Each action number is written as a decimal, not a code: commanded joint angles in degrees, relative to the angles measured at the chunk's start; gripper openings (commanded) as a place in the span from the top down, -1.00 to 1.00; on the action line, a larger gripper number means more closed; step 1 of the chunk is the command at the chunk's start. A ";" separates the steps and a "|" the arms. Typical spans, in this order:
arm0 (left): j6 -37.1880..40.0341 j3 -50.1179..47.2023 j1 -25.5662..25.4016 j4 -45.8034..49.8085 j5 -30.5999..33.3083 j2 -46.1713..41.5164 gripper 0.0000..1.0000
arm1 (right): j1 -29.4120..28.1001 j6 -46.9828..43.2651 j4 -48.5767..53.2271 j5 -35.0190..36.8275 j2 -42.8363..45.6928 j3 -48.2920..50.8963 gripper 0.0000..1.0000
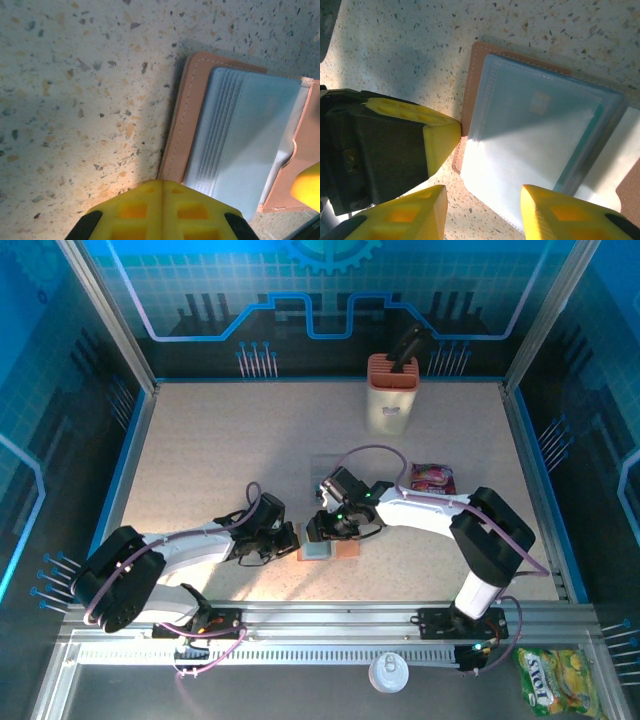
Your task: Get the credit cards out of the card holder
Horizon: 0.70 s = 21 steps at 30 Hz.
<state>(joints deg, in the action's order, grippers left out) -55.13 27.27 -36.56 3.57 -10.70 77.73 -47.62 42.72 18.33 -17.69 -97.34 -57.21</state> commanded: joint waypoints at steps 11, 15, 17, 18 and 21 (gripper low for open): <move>0.29 0.86 -0.28 2.95 1.99 -0.27 1.00 | -0.99 1.13 1.21 -0.07 -3.42 -0.17 0.12; 0.46 0.95 -0.29 3.54 2.26 -0.37 1.00 | -0.99 0.74 3.01 1.78 -3.17 -0.28 0.12; 0.46 0.94 -0.36 3.72 2.35 -0.47 1.00 | -0.77 0.53 4.23 3.04 -2.65 -0.38 0.12; 0.44 0.82 -0.31 3.72 2.36 -0.49 1.00 | -0.73 0.39 4.62 3.51 -2.31 -0.34 0.12; 0.38 0.62 -0.34 3.66 2.53 -0.83 1.00 | -0.46 0.35 4.61 3.79 -1.55 0.24 0.12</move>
<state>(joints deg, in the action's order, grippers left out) -55.16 27.38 -36.60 4.01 -10.15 77.62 -47.62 43.31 20.25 -15.99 -100.07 -57.21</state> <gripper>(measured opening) 0.056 0.440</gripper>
